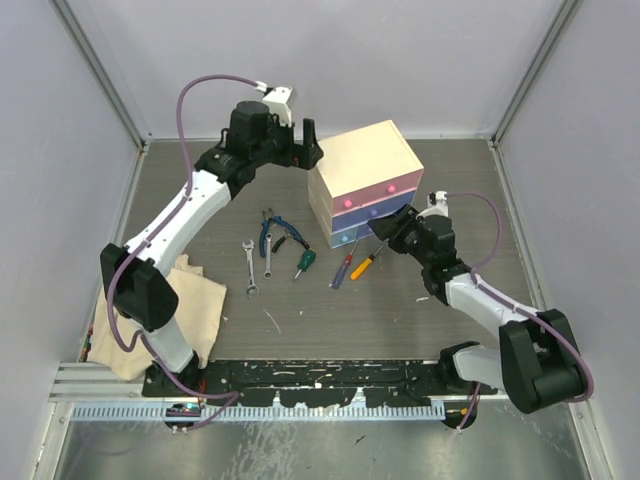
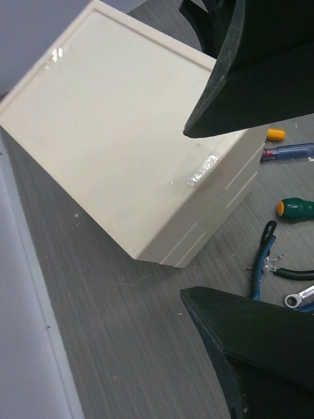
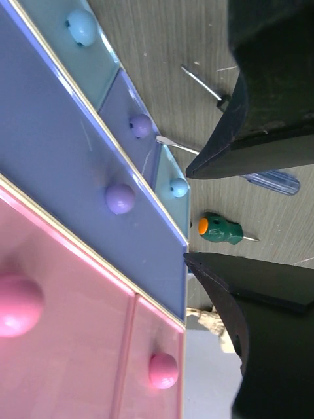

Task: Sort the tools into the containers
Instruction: Open the drawer in the storage box.

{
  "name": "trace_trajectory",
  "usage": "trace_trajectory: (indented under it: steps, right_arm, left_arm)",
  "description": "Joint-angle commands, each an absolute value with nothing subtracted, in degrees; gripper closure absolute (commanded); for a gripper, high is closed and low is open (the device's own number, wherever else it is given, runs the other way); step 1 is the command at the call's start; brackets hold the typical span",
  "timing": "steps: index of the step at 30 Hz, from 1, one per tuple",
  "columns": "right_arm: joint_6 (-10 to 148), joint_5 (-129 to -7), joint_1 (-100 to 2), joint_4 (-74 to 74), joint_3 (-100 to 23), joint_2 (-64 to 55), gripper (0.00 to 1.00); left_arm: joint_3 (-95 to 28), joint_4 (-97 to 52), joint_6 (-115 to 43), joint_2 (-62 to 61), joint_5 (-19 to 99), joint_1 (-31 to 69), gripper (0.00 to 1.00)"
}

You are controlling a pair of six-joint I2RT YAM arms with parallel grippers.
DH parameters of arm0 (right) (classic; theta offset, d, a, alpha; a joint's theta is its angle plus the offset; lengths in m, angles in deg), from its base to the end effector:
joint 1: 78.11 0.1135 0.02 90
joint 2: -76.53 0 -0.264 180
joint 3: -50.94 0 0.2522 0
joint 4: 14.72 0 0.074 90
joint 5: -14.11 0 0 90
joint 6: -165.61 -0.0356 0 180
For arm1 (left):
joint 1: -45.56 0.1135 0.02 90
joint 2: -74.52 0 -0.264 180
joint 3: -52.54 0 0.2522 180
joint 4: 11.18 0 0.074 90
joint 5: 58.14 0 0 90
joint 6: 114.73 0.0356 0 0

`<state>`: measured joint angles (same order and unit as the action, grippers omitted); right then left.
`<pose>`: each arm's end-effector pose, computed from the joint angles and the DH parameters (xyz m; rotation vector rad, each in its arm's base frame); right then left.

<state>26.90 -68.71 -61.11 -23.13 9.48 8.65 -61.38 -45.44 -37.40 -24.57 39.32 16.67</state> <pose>0.2382 0.0775 0.2121 0.4548 1.9322 0.8860 0.3555 -0.2014 0.4024 0.3647 1.9206 -0.6093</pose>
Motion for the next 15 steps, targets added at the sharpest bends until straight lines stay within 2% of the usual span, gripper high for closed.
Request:
trace_trajectory:
  steps: [1,8,15]
  right_arm:
    - [25.02,-61.32,-65.55,-37.87,10.49,5.11,0.46]
    - [23.80,-51.30,-69.84,-49.39,10.96,-2.87,0.47]
    - [23.80,-49.76,-70.62,-52.77,11.34,-5.10,0.47]
  left_arm:
    - [-57.65,-42.45,-38.31,-22.84,39.91,16.41,0.03]
    - [-58.93,-43.44,-43.06,-25.61,37.67,16.46,0.03]
    - [-57.15,-42.01,-44.07,-25.19,39.18,16.14,0.00]
